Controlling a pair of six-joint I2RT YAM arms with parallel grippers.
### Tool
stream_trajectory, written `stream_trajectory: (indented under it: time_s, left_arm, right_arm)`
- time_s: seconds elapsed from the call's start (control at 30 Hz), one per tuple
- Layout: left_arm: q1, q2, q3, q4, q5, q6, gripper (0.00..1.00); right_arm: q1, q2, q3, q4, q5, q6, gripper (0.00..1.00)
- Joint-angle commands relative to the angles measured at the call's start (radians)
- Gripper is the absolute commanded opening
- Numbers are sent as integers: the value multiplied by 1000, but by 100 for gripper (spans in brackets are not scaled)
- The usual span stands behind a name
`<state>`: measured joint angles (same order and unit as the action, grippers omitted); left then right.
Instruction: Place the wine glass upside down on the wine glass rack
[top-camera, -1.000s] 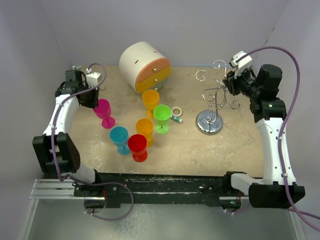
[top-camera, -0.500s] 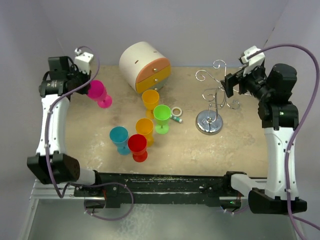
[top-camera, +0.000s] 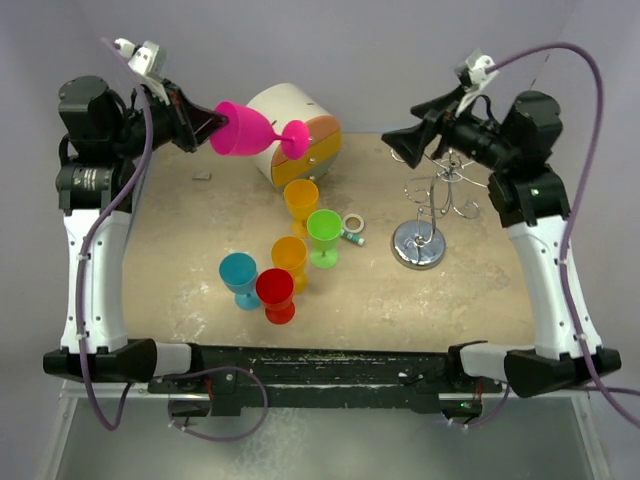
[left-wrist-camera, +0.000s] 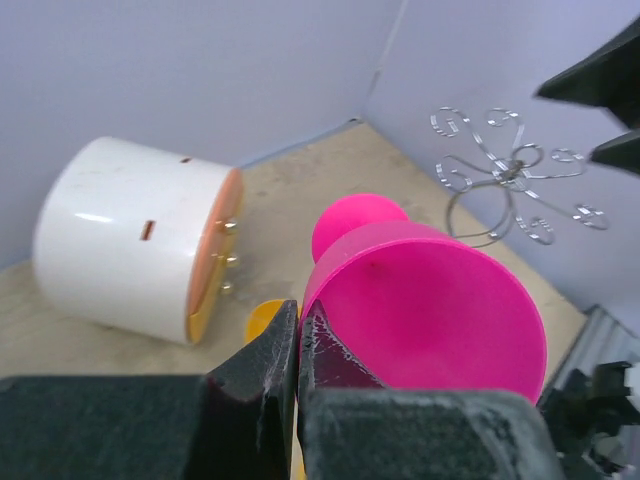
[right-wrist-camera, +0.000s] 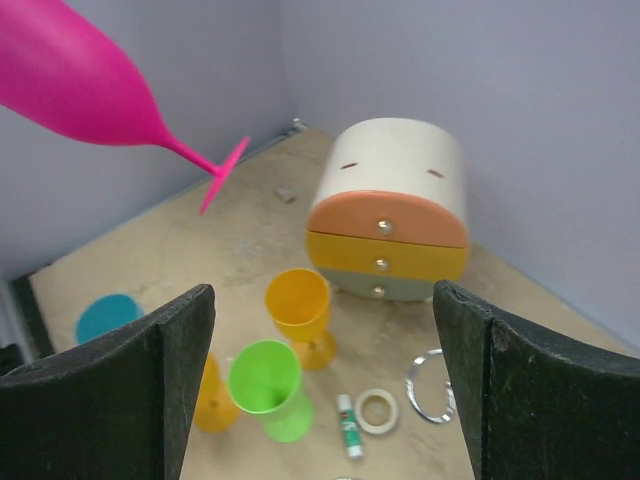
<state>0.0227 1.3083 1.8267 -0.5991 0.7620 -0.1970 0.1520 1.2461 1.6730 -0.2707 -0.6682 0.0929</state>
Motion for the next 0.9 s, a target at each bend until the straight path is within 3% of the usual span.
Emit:
stream_trajectory:
  time_s: [0.0,0.2,0.37,0.5,0.7,0.87]
  left_arm:
    - [-52,26,-15,201,111,-215,0]
    - [-97,20,-52,300,69,-245,0]
    - [-121,15,-75,337,42,-245,0]
    - [-125,17,-80,334,30,-234,0]
    - [-132,13,-90,324,21,-211,0]
    - [-139,8,-107,323,13,-196,0]
  right_arm:
    - [102,75,42,100,-23,154,90]
    - [253,168,56,102,34,206,86]
    - [285,218,63,128,53,292,80]
    - [297,243,81,135,54,314,63]
    - [300,268,92,140,85,352,27]
    - [302,295,118,140,87,369,22]
